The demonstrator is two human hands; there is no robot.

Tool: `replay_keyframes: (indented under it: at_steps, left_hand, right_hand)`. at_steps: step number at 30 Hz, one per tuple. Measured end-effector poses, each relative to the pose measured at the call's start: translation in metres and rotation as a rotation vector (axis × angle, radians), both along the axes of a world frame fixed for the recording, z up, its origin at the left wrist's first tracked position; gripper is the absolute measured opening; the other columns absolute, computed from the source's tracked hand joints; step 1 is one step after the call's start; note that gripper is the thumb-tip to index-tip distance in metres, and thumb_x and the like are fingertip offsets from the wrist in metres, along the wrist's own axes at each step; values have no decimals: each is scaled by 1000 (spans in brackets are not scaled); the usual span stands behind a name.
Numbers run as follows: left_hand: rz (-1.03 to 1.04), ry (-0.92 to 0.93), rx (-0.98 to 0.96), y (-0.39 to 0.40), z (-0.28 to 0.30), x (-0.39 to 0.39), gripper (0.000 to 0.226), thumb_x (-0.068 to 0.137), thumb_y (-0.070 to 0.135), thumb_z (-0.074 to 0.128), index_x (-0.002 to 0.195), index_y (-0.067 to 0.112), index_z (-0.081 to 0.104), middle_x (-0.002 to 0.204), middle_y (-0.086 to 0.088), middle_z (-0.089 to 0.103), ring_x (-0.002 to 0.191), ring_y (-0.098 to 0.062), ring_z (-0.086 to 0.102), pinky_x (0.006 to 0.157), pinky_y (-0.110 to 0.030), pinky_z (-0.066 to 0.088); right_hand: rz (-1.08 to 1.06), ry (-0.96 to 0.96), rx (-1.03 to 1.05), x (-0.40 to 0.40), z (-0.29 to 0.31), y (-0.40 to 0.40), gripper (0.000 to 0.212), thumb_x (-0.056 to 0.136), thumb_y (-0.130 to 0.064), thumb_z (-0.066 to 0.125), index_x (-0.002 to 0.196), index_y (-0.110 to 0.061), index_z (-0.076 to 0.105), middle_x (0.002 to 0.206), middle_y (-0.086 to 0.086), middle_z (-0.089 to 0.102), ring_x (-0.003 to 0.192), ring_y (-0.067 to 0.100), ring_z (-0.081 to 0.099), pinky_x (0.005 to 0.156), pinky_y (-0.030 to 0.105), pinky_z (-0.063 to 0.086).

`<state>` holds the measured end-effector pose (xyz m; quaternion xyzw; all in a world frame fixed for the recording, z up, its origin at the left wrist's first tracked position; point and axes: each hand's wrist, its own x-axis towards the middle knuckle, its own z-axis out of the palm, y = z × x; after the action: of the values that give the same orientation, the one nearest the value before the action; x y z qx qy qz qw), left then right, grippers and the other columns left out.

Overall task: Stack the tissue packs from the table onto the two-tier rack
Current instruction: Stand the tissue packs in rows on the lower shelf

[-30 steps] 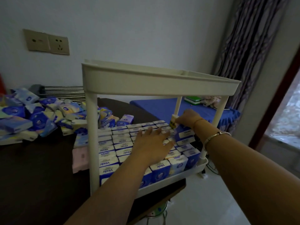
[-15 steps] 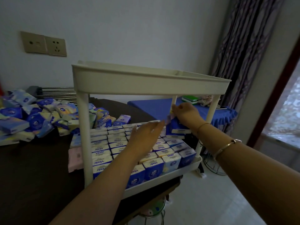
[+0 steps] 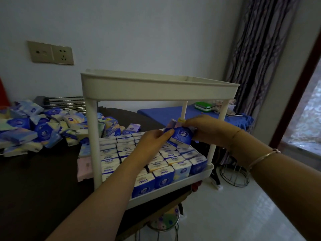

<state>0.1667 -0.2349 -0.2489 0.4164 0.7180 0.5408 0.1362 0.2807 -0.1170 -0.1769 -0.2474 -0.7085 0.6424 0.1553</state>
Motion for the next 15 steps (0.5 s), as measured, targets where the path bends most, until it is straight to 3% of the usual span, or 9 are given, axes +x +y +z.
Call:
replay_keyframes:
  at_steps: [2,4,6,8,11,13,15]
  left_hand:
    - [46,27,-15,1,0,-1,35,96,44,46,90,14,64,90,-6,67,80,-15,60,70,-24,43]
    - [110,100,-55,2,-2,-3,40,98,42,43,95,8,63,90,-11,65,78,-17,56,64,-23,38]
    - [144,158,-86,3,-5,-4,44,98,42,42,97,3,62,89,-13,64,76,-18,55,62,-23,37]
    - [160,176,-101,4,-8,-4,40,98,44,41,93,9,60,80,-3,61,70,-11,53,61,-22,37]
    - [173,177,-90,3,-9,-4,33,98,43,42,90,15,57,77,5,57,70,-8,53,62,-21,39]
    - [166,170,-83,2,-9,-4,32,97,43,44,91,15,57,82,1,60,76,-14,56,65,-25,42]
    - [156,164,-83,1,-9,-3,33,97,43,44,94,13,58,89,-5,63,83,-20,60,70,-31,45]
  right_hand:
    - [-78,3,130,5,9,10,23,88,-9,62,105,7,61,108,16,66,85,19,64,64,25,58]
    - [-193,-12,383,8,13,15,25,87,-18,66,103,0,58,110,22,64,94,26,63,75,33,55]
    - [-292,-113,813,8,11,18,26,90,-21,61,103,-2,49,94,19,58,86,28,57,68,35,45]
    - [-316,-134,1120,6,1,15,21,93,-16,54,105,-1,45,90,20,52,73,27,51,61,29,34]
    - [-316,-212,1176,0,-19,14,25,95,-15,49,113,-2,38,95,26,55,61,23,47,49,30,32]
    - [-351,-317,1212,-5,-31,13,37,95,-13,49,125,2,32,94,23,58,78,31,57,56,34,41]
    - [-396,-389,1273,-11,-38,11,45,94,-11,49,131,2,28,103,21,58,99,36,56,66,35,42]
